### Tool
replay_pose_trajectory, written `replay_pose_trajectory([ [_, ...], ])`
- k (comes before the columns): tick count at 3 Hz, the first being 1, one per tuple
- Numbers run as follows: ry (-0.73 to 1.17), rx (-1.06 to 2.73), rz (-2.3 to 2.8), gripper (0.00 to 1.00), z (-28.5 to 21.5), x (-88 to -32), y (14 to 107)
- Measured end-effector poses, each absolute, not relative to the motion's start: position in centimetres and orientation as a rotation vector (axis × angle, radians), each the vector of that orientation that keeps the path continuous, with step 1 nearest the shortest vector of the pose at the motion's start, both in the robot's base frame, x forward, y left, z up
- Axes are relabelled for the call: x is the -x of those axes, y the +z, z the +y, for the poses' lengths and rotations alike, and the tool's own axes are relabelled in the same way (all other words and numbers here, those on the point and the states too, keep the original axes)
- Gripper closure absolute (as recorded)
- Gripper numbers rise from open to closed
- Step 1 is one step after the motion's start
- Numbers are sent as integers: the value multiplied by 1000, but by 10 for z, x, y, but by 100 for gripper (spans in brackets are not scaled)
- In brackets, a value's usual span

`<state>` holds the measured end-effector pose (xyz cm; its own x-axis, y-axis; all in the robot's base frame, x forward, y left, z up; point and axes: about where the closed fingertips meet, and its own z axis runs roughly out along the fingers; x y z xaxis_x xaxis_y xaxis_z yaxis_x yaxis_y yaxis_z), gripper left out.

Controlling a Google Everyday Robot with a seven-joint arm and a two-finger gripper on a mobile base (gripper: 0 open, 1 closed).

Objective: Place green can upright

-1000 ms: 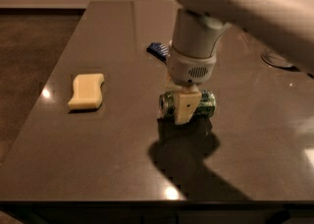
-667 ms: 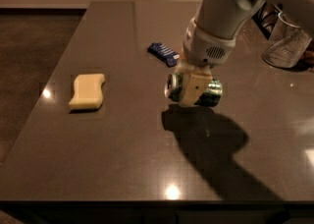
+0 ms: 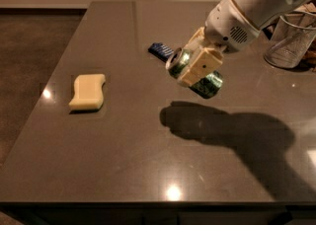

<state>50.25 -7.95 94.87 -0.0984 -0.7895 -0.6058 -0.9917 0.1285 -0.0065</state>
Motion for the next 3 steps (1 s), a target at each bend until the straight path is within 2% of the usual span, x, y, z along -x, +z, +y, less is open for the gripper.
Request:
replay_pose_trajectory([
  [2, 817, 1362, 1834, 100, -74, -506, 951],
  [3, 877, 1193, 1742, 100, -74, -511, 948],
])
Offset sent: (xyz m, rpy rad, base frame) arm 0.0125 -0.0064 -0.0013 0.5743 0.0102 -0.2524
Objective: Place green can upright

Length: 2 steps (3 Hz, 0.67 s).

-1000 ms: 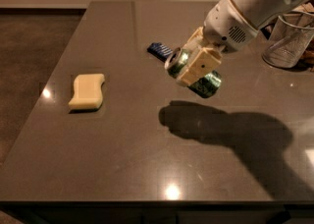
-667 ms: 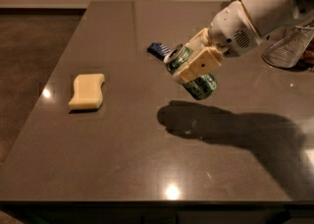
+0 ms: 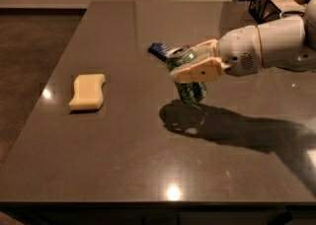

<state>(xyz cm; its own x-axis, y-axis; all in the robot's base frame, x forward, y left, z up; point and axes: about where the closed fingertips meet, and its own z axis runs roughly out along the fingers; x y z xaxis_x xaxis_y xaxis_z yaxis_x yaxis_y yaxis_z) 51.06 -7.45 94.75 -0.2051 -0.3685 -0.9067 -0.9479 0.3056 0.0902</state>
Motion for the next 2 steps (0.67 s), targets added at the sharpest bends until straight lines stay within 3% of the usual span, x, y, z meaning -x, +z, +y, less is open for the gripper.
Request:
replay_pose_trajectory([
  [2, 955, 983, 1532, 100, -75, -517, 942],
])
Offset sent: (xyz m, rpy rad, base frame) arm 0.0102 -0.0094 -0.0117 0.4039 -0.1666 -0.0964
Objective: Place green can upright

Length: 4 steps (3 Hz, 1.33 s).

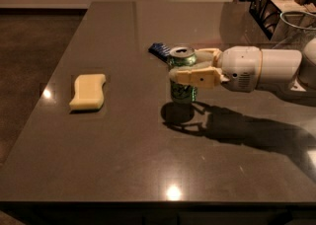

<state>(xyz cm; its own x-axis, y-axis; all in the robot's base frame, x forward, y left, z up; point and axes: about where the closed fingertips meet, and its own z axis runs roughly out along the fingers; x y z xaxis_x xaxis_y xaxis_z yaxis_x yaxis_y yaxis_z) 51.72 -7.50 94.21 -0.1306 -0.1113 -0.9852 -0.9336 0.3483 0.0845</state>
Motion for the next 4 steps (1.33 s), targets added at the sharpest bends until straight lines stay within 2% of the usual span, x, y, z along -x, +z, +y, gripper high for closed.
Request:
replay_pose_trajectory([
  [1, 975, 958, 1431, 82, -75, -520, 938],
  [4, 957, 1004, 1323, 12, -84, -523, 916],
])
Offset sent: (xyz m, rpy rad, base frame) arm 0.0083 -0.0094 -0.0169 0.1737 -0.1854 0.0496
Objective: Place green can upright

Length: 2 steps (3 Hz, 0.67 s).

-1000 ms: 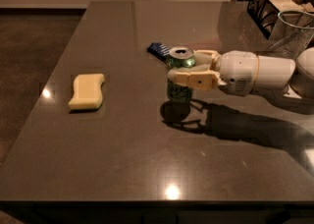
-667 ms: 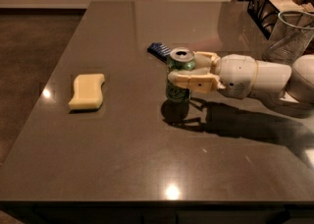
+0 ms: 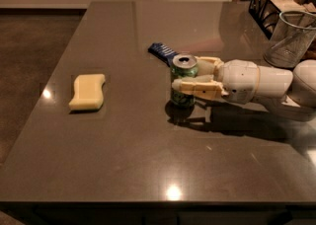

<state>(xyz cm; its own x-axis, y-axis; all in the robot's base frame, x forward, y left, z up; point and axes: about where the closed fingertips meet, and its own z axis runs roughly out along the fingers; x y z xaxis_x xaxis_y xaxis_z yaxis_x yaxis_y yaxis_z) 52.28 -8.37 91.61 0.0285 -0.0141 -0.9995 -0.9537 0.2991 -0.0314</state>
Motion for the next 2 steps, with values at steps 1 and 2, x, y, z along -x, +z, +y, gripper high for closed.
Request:
replay_pose_trajectory([
  [1, 960, 1007, 1321, 0, -81, -522, 917],
  [2, 960, 1007, 1320, 0, -81, -522, 917],
])
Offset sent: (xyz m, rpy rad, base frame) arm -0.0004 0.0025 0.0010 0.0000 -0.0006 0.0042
